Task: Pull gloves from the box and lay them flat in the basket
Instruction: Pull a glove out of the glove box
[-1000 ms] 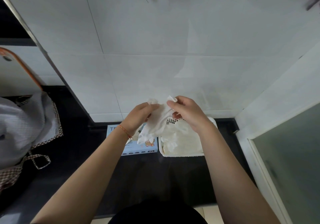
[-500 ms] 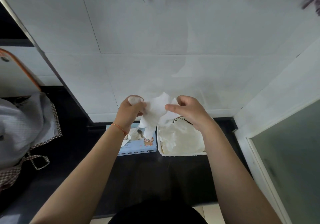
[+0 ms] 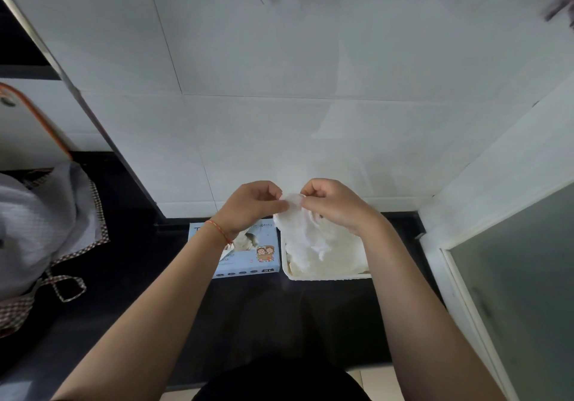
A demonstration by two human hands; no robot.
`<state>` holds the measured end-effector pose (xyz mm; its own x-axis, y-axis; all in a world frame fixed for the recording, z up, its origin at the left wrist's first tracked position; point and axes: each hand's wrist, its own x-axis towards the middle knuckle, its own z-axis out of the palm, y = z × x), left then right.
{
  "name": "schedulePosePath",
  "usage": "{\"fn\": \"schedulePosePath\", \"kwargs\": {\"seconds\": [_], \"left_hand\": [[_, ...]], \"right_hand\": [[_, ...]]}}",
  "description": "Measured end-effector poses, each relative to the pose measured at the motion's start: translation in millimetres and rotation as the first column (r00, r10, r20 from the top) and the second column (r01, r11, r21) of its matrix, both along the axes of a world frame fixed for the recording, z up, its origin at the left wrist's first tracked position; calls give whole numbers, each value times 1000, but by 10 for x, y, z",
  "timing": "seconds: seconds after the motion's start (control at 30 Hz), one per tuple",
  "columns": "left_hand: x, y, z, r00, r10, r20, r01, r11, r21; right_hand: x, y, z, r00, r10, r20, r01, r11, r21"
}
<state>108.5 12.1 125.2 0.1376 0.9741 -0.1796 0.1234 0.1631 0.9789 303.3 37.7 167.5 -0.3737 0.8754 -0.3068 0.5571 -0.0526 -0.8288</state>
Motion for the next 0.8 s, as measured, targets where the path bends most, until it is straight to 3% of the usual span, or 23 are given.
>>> {"fn": "schedulePosePath", "kwargs": {"seconds": [0.13,0.27,0.43,0.53,0.67,0.8], "left_hand": [[59,11,49,999,-32,-25,33,999,26],[92,68,10,994,-25,-105,31,998,47],[85,122,-219,902,-189,-389,174,982,-74],[192,88,-327,898,-235,-371,195,970,-144],[263,131,-410,924,-114,-365,76,990,-117],[274,152,-375,997,24,-68,-33,991,-126]], "right_hand": [[-15,9,8,991,82,103,-85,996,23],[-54,39,-1,986,52,161,-71,990,118],[-44,93,-10,986,-111,127,91,984,154],[-39,114,-62,976,-194,94,180,974,136],[36,162,-93,948,-314,48,305,942,140],[120,228,-125,915,-403,-4,399,905,147]]}}
